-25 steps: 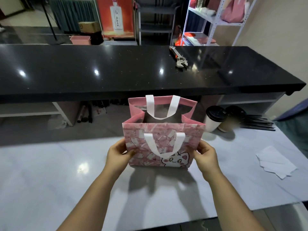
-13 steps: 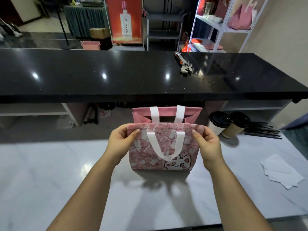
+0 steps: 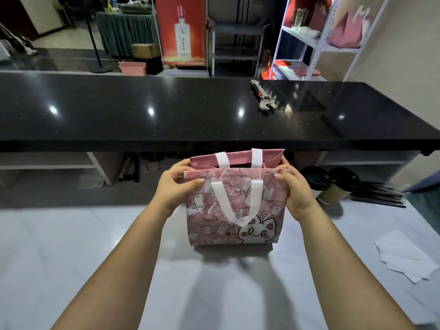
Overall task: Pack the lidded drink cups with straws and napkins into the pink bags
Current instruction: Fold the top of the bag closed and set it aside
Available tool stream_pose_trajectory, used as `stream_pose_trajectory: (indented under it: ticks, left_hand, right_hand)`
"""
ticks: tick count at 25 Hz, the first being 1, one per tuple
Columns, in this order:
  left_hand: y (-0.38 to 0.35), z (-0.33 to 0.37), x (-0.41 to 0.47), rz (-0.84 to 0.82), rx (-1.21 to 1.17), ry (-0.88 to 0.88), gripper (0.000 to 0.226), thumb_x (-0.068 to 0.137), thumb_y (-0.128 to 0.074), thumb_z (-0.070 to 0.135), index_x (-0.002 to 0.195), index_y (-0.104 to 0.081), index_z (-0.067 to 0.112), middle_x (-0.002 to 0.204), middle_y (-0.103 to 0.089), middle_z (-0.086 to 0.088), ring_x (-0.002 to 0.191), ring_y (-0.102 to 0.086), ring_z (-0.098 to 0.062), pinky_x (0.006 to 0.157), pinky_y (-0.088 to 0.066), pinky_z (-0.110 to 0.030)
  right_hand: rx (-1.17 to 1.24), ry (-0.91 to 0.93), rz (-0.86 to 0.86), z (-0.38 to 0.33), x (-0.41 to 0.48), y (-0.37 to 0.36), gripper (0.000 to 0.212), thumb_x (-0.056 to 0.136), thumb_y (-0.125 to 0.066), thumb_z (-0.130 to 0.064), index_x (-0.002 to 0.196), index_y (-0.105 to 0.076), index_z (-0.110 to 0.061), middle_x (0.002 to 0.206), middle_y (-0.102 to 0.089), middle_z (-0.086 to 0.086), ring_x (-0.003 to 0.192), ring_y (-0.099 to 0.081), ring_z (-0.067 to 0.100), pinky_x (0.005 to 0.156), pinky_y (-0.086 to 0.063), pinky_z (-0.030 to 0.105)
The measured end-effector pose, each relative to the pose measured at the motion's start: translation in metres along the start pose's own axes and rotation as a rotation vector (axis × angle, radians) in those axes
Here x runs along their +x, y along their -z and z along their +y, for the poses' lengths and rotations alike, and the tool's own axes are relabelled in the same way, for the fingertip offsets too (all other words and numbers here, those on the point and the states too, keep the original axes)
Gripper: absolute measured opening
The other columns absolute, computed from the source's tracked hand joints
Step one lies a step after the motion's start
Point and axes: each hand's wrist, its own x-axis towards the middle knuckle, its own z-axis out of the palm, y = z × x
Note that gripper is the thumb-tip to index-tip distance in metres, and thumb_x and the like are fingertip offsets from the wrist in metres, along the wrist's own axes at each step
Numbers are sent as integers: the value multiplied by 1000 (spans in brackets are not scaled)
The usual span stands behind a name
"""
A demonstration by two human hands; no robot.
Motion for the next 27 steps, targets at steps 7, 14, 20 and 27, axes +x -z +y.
stream_pose_trajectory:
  ticks: [7,14,20,27]
  left_hand:
    - [-8,-4,-13,133,-43,-19,14,69,-81,2,79,-76,11,107,-68,-1,100,-66,-25,84,-56,-48]
    - [4,-1,-33,216,-4,-88,26,65,-86,23,84,-69,20,122,-63,5,111,-62,-19,91,-54,-46]
    - [3,57,-14,98,548,-292,34,77,-78,30,106,-62,32,104,-64,16,101,-59,-1,93,-50,-32]
    - [-33,75,23,-49,1437,-364,44,82,-57,18,122,-52,36,119,-55,7,113,-47,-22,93,-33,-41]
  right_hand:
    - [-107,64,51,4,-14,7,1,86,-60,2,85,-59,2,107,-67,2,97,-64,26,79,-56,39]
    - [-242,163,39,-3,-45,-4,43,83,-68,-1,116,-50,-23,114,-59,-1,104,-59,10,82,-52,23]
    - [-836,241,-76,-64,-14,-23,40,84,-70,-19,118,-57,-34,110,-60,-11,103,-56,1,86,-45,19]
    - [-1714,254,-185,-69,26,-61,47,78,-61,-12,120,-45,-24,116,-50,3,110,-43,29,83,-40,40]
